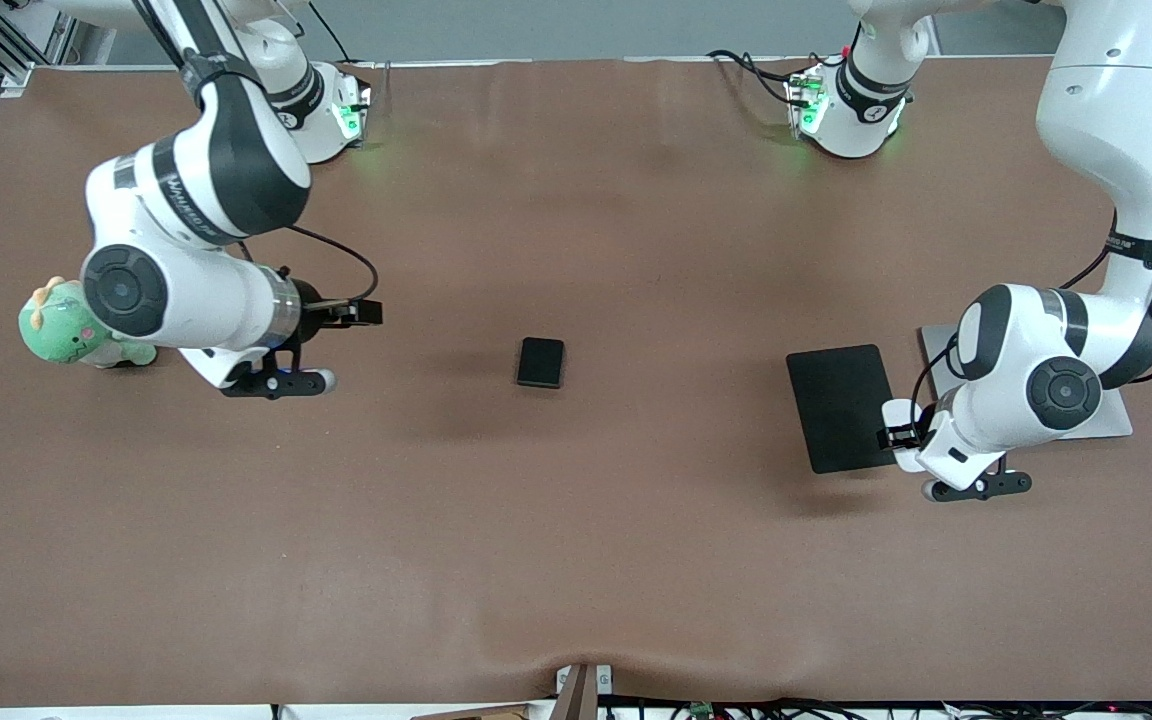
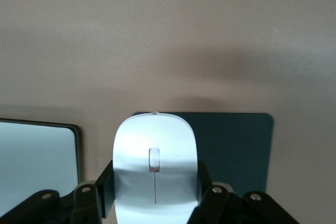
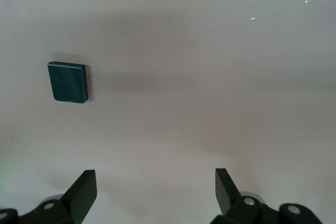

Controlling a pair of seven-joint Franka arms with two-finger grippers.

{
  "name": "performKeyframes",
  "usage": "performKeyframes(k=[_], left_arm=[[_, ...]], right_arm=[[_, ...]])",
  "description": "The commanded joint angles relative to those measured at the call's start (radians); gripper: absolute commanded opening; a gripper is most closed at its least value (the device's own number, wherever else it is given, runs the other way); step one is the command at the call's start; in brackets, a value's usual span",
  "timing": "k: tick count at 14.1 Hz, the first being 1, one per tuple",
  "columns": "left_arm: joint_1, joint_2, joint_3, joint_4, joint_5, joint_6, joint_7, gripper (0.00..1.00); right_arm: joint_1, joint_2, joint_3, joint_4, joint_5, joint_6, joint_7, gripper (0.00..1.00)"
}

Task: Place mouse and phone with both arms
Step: 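Lower the mouse onto the pad while the right gripper descends to the phone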

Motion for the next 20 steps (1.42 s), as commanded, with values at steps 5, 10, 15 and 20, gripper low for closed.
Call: performKeyframes(k=[5,10,15,20], left_arm=[[0.003,0.014,-0.02,-0.037,0.022,0.026,-0.019,0.0],[-0.002,0.0,-0.024,-0.134,0.017,0.124,-0.045,0.0],[-0.002,-0.011,-0.057,-0.168,0.019,0.127,-0.094,0.0],[0.006,-0.012,-0.057,-0.209,0.024,0.178,-0.091,0.0]], right_arm=[[0.101,0.085,-0.007,-0.004,0.019,0.126,0.09,1.0],[0.196,0.153,-0.007,-0.006,0.019,0.24,0.176,1.0],[0.277,0.232,-0.007,-0.006,0.016,0.381,0.277,1.0],[0.319,0.297,-0.008,-0.007,0.016,0.481,0.291,1.0]])
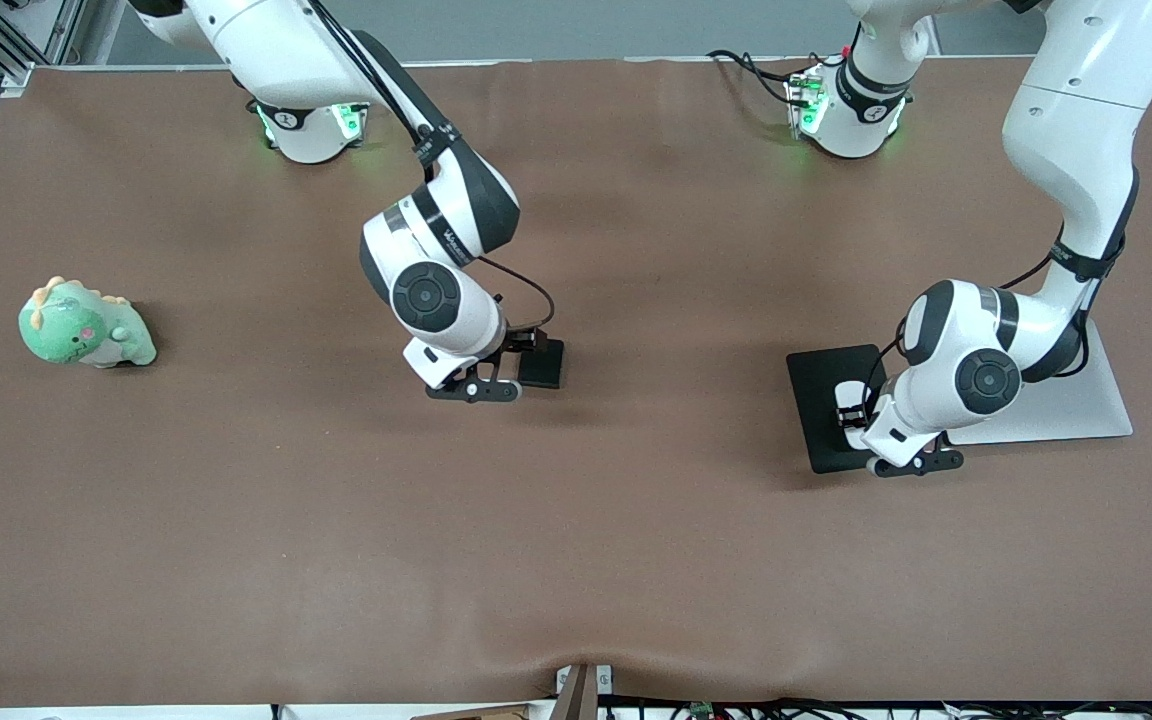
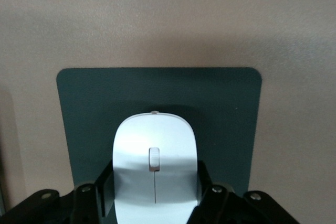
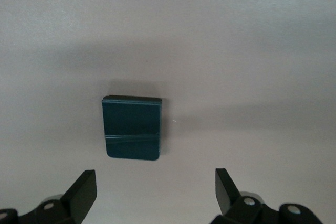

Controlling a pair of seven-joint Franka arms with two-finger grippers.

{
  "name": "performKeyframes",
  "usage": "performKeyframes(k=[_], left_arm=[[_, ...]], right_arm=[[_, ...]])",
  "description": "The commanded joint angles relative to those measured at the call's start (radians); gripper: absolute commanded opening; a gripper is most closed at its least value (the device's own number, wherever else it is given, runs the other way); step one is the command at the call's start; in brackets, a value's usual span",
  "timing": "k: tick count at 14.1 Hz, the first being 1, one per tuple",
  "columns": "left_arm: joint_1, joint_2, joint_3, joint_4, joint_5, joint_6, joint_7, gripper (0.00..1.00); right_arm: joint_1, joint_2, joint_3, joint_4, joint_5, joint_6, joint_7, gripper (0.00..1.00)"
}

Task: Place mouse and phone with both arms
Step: 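Lower the mouse onto the pad while the right gripper descends to the phone, then open the left gripper while the right gripper grasps the black phone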

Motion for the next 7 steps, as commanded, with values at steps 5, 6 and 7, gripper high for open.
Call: performKeyframes(k=[5,6,7], left_arm=[[0.008,-0.022,-0.002,-0.066,0.024,0.062,-0.02,0.0],[0.008,-0.021,-0.002,-0.065,0.024,0.064,-0.02,0.12],[0.008,-0.019,0.0,-0.063,0.024,0.064,-0.018,0.45]], right_arm=[[0.039,0.071,-0.009,0.004,0.013,0.121,0.016,1.0],[0.039,0.083,-0.009,0.005,0.013,0.132,0.023,1.0],[0.04,0.097,-0.009,0.004,0.013,0.155,0.041,1.0]])
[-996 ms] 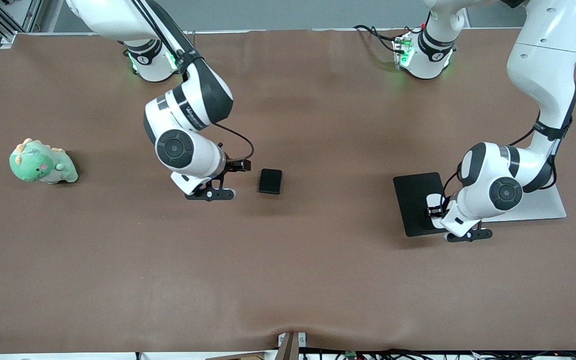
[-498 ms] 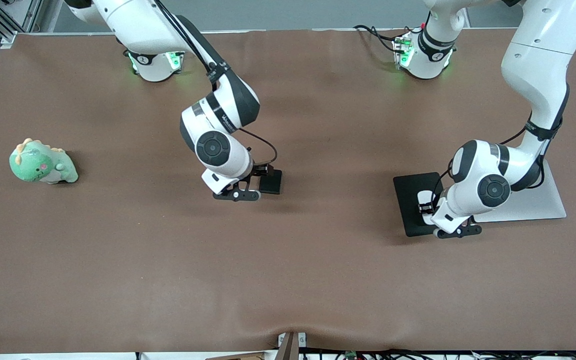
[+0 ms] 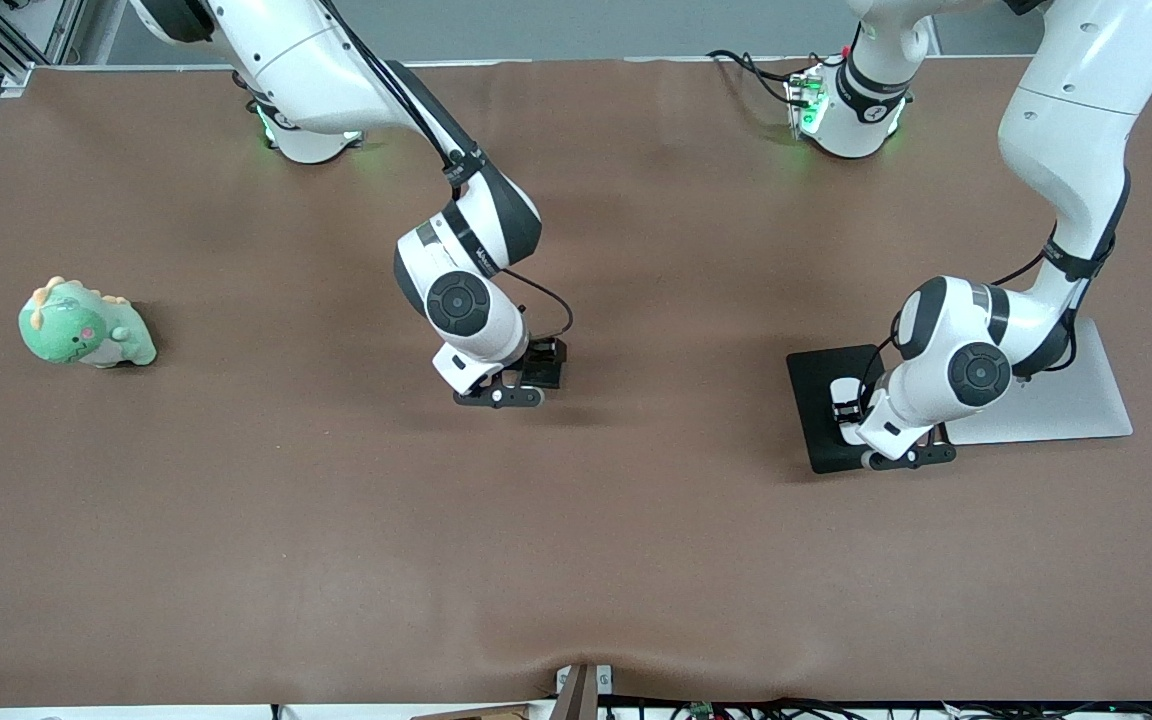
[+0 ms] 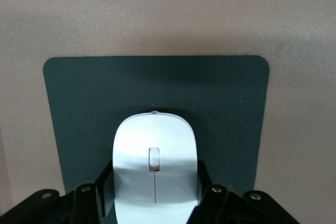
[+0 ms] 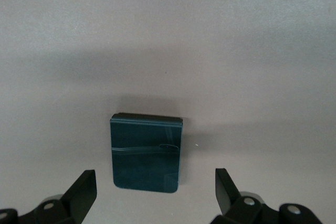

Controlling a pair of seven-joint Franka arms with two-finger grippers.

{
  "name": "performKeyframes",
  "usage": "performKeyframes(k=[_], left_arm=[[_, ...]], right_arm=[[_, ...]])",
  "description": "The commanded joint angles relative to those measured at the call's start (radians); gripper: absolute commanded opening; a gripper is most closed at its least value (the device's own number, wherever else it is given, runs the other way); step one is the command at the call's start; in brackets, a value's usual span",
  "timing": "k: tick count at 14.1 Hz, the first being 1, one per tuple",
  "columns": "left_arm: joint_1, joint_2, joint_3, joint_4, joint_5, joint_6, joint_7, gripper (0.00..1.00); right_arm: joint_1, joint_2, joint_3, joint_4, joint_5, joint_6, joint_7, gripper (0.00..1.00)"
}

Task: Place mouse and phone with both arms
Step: 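Open the left gripper while the right gripper grasps the black phone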

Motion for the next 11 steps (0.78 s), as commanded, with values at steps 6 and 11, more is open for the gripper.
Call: performKeyframes(k=[6,11], left_arm=[[0.006,-0.022,0.0,0.054,0.024,0.01,-0.015,1.0],[0.006,-0.045,-0.003,0.24,0.025,-0.108,0.002,1.0]], right_arm=[[0.044,0.07,-0.008,0.004,0.013,0.1,0.091,1.0],[0.059,0.094,-0.008,0.004,0.013,0.13,0.126,1.0]])
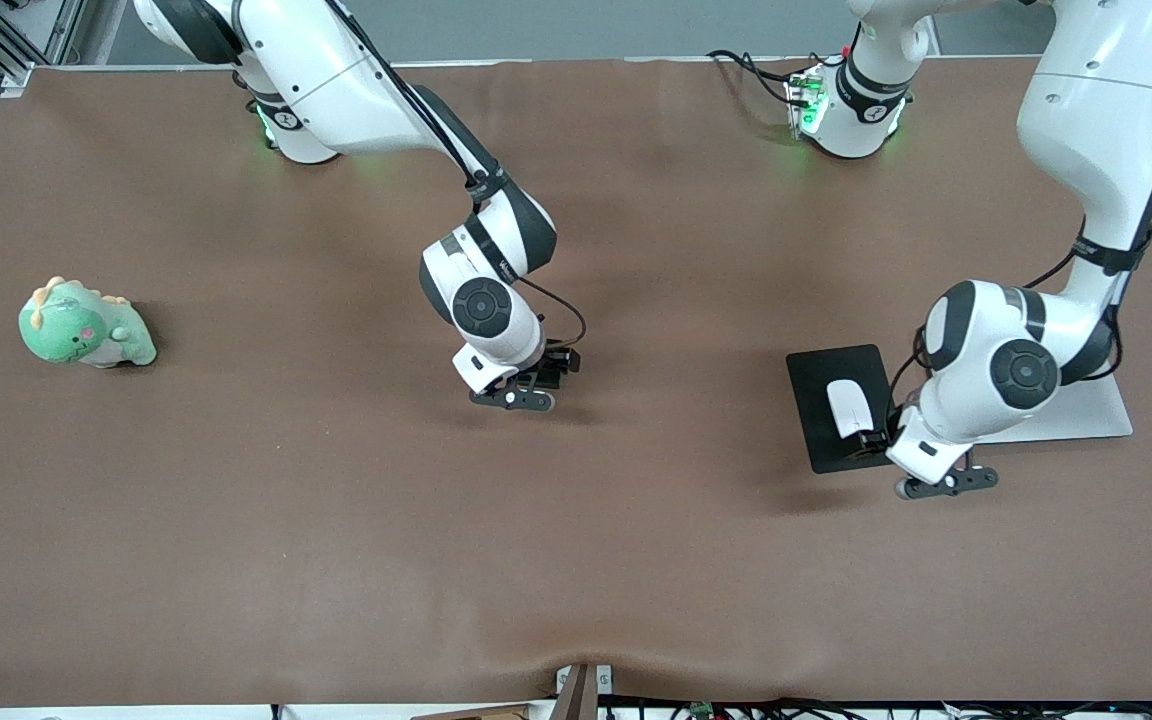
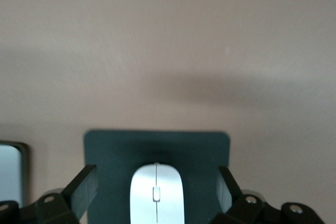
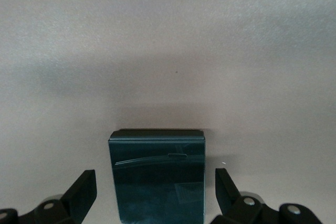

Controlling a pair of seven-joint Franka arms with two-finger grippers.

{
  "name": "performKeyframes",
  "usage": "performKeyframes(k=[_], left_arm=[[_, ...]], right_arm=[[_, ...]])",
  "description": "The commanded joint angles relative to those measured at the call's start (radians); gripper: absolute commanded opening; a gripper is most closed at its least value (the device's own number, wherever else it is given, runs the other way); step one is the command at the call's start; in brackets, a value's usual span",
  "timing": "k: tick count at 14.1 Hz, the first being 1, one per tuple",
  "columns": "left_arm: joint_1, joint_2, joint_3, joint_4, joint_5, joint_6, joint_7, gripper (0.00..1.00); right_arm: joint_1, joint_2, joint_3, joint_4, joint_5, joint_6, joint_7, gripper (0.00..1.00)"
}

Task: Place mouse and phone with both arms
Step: 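Open the left gripper while the right gripper grasps the black phone, then carry the phone toward the plush toy while the left gripper withdraws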

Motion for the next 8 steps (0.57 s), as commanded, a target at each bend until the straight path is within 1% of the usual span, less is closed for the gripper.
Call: performKeyframes(k=[1,3,5,6,7,8], left_arm=[[0.001,-0.021,-0.006,0.125,0.025,-0.136,0.006,1.0],[-0.002,-0.028,-0.007,0.196,0.027,-0.207,0.006,1.0],[-0.002,-0.037,-0.01,0.236,0.025,-0.24,0.009,1.0],[-0.004,-0.049,-0.01,0.248,0.025,-0.248,0.013,1.0],[-0.002,-0.06,-0.01,0.253,0.025,-0.253,0.027,1.0],[-0.001,-0.072,-0.01,0.268,0.024,-0.263,0.03,1.0]], right_arm=[[0.022,0.018,-0.008,0.005,0.013,0.022,0.029,1.0],[0.036,0.028,-0.01,0.005,0.012,0.042,0.044,1.0],[0.036,0.031,-0.01,0.005,0.009,0.042,0.044,1.0],[0.036,0.031,-0.011,0.005,0.004,0.039,0.043,0.8],[0.034,0.028,-0.011,0.005,0.003,0.036,0.038,0.56],[0.033,0.028,-0.011,0.005,0.001,0.036,0.035,0.28]])
